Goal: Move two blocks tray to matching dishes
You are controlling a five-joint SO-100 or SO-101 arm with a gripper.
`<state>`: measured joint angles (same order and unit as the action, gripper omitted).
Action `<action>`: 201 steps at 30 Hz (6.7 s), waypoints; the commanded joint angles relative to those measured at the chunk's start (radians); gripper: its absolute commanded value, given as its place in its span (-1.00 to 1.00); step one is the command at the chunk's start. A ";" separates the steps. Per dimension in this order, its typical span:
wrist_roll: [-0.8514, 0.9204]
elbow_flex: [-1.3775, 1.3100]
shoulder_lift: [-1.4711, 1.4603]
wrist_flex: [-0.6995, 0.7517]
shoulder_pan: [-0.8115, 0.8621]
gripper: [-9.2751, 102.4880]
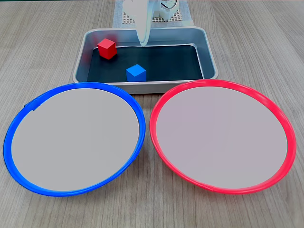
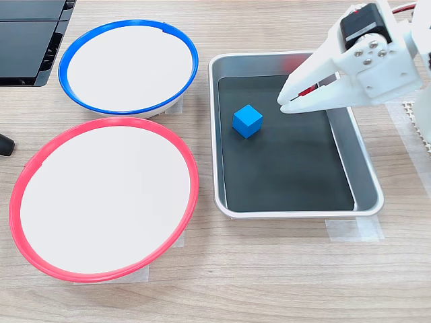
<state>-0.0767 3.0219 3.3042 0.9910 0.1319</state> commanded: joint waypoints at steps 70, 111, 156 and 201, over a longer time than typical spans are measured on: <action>1.308 -0.960 -1.643 -0.021 0.069 -0.79; 2.198 -1.690 -1.764 0.893 0.232 -0.84; 1.330 -1.322 -1.647 0.072 -0.169 -0.84; 0.034 -0.077 -0.072 -0.172 -0.014 -0.84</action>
<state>-0.0552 2.8977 3.1615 0.7839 0.1150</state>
